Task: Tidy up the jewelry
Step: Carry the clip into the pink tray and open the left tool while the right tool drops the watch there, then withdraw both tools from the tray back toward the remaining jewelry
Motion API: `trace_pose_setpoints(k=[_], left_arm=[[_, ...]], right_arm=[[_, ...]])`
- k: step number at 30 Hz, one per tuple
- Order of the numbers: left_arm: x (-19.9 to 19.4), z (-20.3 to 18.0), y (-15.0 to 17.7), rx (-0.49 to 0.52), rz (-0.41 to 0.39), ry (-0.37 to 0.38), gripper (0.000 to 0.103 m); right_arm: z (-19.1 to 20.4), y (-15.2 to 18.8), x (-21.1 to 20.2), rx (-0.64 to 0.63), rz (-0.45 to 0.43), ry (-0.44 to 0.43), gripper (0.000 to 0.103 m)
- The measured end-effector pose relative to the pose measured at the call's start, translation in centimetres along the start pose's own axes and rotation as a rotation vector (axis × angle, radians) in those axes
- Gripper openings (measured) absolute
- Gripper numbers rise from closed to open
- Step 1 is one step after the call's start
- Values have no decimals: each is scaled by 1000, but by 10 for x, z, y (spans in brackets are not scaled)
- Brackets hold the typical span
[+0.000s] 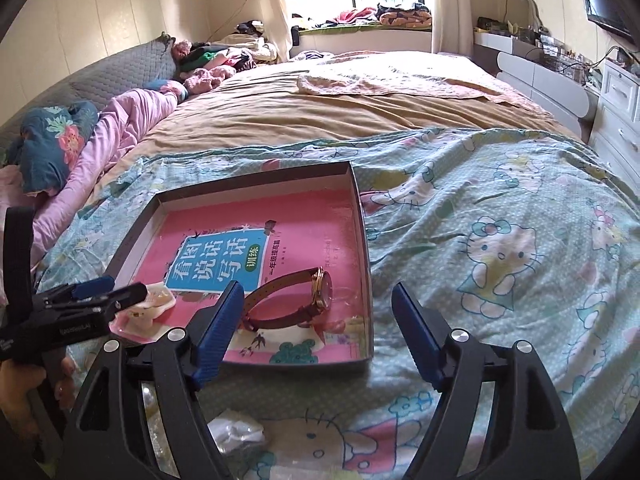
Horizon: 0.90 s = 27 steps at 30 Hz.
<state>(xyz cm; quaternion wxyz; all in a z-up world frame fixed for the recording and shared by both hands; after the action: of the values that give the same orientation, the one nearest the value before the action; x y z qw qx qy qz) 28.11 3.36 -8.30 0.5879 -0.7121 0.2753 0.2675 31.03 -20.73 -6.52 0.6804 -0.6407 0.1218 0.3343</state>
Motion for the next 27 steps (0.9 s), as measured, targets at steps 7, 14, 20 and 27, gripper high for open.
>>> trace_pose_setpoints(k=[7, 14, 20, 27], left_arm=[[-26, 10, -10, -2, -73, -38, 92], [-44, 6, -3, 15, -90, -40, 94], [-64, -5, 5, 42, -117, -38, 94], [-85, -19, 20, 60, -124, -21, 94]], right_arm=[[-4, 7, -24, 17, -13, -6, 75], [-6, 16, -46, 0, -21, -1, 86], [-4, 21, -61, -29, -27, -3, 86], [5, 29, -76, -42, -31, -26, 86]])
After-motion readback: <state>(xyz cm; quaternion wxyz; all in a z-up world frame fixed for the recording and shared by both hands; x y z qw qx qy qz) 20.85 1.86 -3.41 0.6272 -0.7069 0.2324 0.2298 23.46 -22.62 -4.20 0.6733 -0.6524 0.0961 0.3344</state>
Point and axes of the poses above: each gripper's, at about its wrist camera, not at the fingertips, and x roughly the way its jaws point, z to its left, y to its underside, the point moved 8 cm from there along x, roughly the way its jaws point, and after that the axes turned 7 degrees about -z, right-handed, at the moved point
